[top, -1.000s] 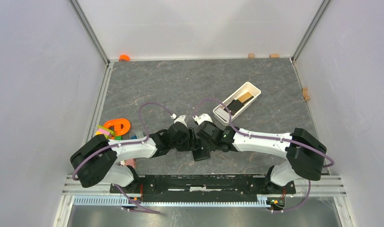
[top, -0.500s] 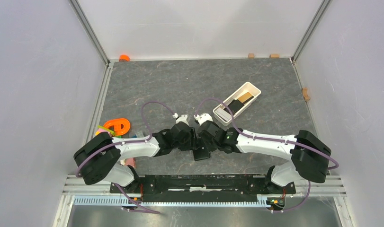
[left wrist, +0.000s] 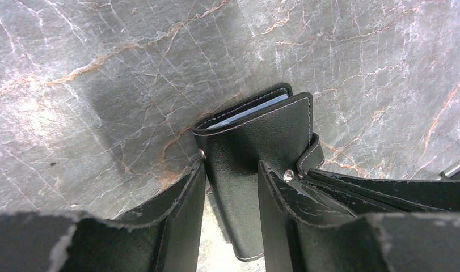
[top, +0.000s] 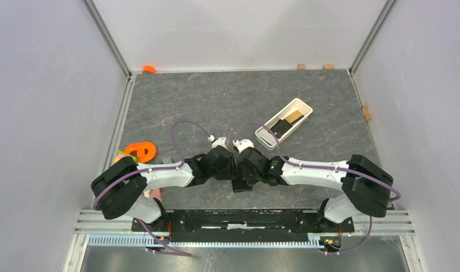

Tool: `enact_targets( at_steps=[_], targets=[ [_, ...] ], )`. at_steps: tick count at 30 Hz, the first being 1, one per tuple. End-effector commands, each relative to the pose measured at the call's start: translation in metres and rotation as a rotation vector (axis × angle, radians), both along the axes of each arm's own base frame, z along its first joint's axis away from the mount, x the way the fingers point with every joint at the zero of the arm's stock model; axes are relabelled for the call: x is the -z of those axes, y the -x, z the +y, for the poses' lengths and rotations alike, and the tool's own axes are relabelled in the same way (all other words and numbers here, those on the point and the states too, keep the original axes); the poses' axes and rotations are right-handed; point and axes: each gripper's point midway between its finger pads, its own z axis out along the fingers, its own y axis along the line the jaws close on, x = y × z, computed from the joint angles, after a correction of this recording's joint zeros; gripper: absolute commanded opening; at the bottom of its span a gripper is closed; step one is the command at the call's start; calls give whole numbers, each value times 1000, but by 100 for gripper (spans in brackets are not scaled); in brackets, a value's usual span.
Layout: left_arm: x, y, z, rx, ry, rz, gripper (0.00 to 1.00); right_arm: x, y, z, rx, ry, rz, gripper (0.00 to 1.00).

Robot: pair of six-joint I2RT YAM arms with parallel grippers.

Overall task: Put the credit cards into the card holder
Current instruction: Close the card holder at the center of the board.

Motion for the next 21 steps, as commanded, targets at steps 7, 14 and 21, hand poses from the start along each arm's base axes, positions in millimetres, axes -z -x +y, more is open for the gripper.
enact_targets(
  at_steps=[7,14,21],
  targets=[
    [47,30,45,-4,-223,126,46,4,-6,7,24,-25,-9,0],
    [47,31,45,-1,-222,128,46,2,-10,12,26,-37,-21,0],
    [48,31,44,0,-223,130,46,1,-11,19,16,-51,-23,0]
  ],
)
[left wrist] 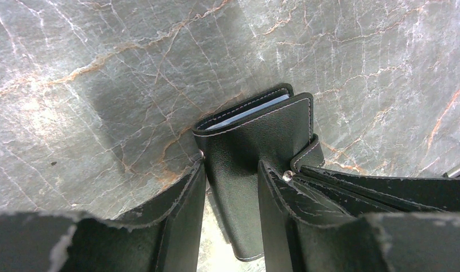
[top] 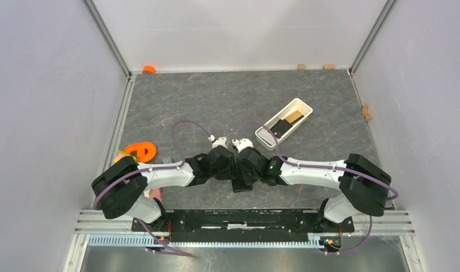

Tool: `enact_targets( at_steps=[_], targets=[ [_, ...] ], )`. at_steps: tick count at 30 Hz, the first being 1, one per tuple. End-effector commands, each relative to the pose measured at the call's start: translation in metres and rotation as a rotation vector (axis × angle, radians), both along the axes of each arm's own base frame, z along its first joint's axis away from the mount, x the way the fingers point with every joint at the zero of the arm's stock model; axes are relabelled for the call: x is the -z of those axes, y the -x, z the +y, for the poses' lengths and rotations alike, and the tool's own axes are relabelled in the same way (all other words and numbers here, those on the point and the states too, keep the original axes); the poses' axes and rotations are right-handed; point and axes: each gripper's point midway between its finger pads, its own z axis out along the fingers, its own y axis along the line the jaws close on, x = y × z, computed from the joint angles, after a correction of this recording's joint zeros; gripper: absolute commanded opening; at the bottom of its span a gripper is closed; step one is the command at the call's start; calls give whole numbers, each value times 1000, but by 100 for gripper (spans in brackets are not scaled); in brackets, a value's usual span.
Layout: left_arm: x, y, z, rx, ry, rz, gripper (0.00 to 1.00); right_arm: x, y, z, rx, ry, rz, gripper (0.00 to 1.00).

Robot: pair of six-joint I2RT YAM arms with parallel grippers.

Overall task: Put the credit cards into the card holder
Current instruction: Close the card holder at the center of the board.

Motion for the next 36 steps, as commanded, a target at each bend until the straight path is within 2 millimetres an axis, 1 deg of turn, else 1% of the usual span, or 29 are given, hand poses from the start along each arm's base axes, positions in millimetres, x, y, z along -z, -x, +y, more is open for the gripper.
enact_targets(
  at_steps=[1,7,16,20,26,33,36],
  targets=[
    [48,31,44,1,-212,129,46,0,-6,13,8,-33,-4,0],
    [48,31,44,4,-219,132,46,0,-1,17,-15,-30,-8,0],
    [49,31,45,2,-226,135,46,10,13,10,-34,16,4,0],
    [49,30,44,0,-231,137,46,10,18,9,-41,30,-8,0],
    [49,31,45,-3,-232,139,46,15,25,8,-56,57,-19,0],
    [49,30,45,-7,-233,140,46,10,27,13,-39,55,-66,0],
    [47,28,45,-20,-225,127,46,9,27,11,-19,74,-87,0]
  ],
)
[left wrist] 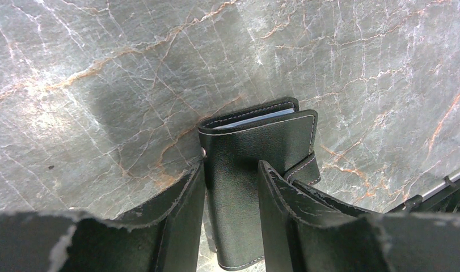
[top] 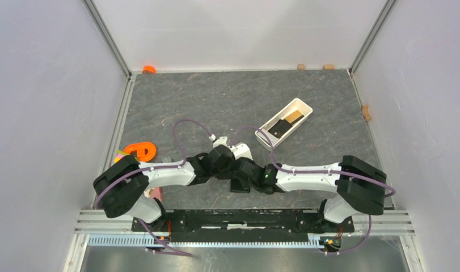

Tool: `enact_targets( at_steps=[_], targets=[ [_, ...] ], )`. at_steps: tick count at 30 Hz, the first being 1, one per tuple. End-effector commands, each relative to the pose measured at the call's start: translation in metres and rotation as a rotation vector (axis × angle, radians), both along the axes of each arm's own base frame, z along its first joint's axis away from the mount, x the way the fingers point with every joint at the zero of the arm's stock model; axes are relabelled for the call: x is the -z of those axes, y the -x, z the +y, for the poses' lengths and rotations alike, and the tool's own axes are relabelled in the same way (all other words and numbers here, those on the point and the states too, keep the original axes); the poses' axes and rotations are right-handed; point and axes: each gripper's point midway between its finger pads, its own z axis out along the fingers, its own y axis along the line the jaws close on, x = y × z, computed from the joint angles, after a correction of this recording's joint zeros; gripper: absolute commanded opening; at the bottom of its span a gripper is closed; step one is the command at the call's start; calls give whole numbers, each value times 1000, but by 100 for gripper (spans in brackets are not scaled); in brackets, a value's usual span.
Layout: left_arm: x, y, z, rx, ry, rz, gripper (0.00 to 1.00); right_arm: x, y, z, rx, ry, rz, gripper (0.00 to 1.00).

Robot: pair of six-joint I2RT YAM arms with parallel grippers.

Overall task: Put the credit cards into the card holder
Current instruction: Close the card holder at the center of the board.

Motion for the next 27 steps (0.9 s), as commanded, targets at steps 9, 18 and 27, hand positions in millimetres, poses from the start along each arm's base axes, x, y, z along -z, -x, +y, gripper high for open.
enact_targets(
  at_steps=[9,18,27],
  targets=[
    [11,20,71,-91,-239,13,60,14,17,-21,64,72,3,0],
    [-36,22,83,-109,-67,-128,67,14,18,-17,56,63,9,0],
    [-11,46,64,-76,30,-7,63,16,20,-14,58,52,24,0]
  ],
)
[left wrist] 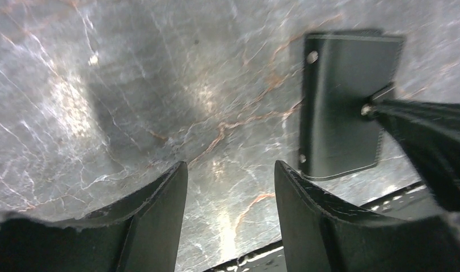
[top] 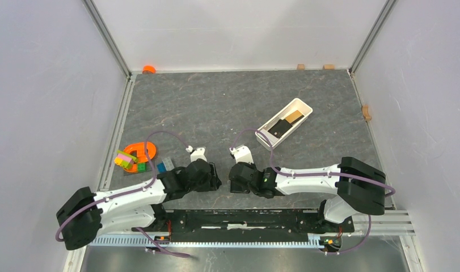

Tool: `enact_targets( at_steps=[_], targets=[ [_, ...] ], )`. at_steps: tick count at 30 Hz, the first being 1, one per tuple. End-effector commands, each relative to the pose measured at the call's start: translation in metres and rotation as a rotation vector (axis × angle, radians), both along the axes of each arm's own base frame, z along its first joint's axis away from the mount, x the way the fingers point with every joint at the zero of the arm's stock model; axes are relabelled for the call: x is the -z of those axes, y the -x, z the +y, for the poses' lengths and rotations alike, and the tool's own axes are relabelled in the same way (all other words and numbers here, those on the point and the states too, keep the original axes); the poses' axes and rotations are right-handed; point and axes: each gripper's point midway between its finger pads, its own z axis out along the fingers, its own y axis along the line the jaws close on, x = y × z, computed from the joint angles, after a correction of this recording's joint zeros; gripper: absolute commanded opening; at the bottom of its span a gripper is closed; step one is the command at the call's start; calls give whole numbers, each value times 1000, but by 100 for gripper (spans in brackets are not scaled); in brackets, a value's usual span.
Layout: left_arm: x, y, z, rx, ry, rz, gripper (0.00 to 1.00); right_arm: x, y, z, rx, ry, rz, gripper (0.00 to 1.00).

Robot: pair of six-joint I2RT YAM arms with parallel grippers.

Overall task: Put the credit cards into the card holder
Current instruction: Close the card holder at the center of the board.

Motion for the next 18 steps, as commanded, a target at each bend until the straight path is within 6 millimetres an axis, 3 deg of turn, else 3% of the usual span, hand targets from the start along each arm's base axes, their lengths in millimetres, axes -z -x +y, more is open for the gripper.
enact_targets(
  at_steps=[1,7,14,18],
  targets=[
    [9,8,-20,12,80,45,63,16,15,-11,-10,46,67,0],
    [2,4,-47,50,147,24,63,15,15,-9,-9,28,65,0],
    [15,5,-65,90,119,56,62,17,10,-12,17,36,41,0],
    [23,7,-69,96,97,72,56,15,4,-15,52,48,11,0]
  ],
)
